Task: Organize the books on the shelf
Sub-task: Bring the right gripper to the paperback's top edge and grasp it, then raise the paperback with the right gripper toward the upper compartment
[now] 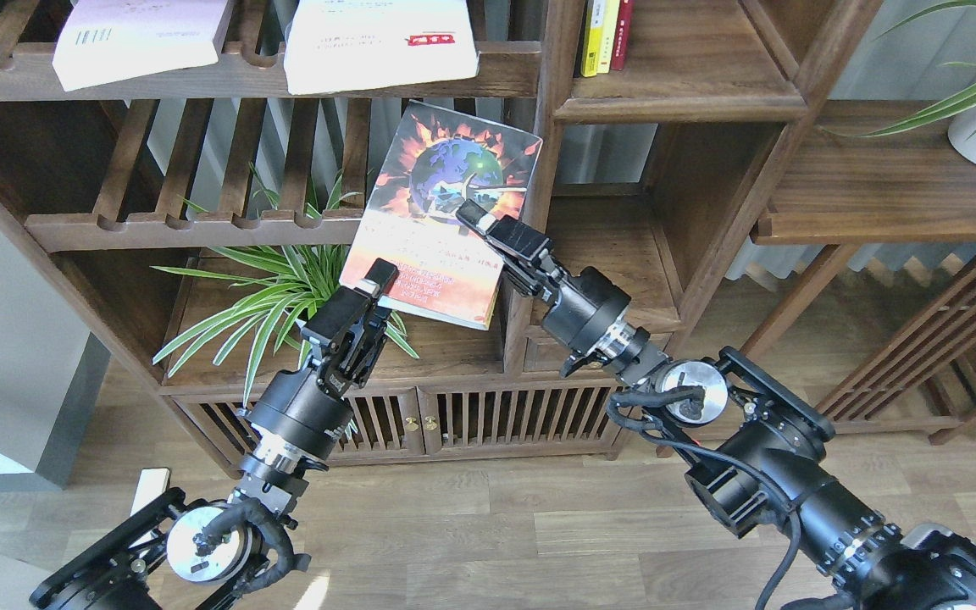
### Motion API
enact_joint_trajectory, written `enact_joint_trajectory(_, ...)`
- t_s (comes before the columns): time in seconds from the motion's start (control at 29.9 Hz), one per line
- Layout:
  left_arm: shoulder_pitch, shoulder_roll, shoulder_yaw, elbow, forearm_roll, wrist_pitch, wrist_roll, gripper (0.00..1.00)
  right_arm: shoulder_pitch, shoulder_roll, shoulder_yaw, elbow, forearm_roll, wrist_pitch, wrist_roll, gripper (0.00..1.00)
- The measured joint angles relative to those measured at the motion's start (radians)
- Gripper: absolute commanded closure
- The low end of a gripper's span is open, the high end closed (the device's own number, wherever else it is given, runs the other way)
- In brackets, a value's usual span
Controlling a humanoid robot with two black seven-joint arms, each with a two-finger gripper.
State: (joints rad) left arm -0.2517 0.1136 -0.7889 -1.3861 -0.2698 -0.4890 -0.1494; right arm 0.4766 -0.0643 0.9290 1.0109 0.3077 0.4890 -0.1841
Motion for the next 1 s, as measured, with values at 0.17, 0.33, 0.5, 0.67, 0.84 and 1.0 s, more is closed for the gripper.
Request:
enact_joint_trajectory(0.17, 0.001, 0.014, 0.000, 0.000, 0.000, 0.000, -0.005, 0.02, 0.000, -0.001, 0.005, 0.000, 0.001, 0.000, 0.000, 0.93)
enact_joint_trajectory(0.33, 0.004, 0.021, -0.012, -0.001, -0.001, 0.000, -0.013, 0.02, 0.000, -0.006, 0.005, 0.001, 0.001, 0.000, 0.000, 0.93)
enact_joint_trajectory(0.5, 0.004, 0.023, -0.015, -0.002, -0.002, 0.000, -0.013, 0.02, 0.000, -0.008, 0.004, 0.002, 0.001, 0.000, 0.000, 0.92)
enact_joint_trajectory(0.67, 0.004, 0.027, -0.016, 0.001, -0.001, 0.000, -0.010, 0.02, -0.014, -0.071, 0.006, 0.003, 0.001, 0.000, 0.000, 0.93)
enact_joint_trajectory(0.84, 0.011, 0.046, -0.016, 0.011, 0.000, 0.000, -0.010, 0.02, -0.046, -0.191, 0.015, 0.041, 0.002, 0.000, 0.001, 0.93)
enact_joint_trajectory(1.0, 0.018, 0.052, -0.016, 0.082, -0.009, 0.000, -0.012, 0.02, -0.090, -0.294, 0.049, 0.097, 0.005, 0.000, 0.002, 0.93)
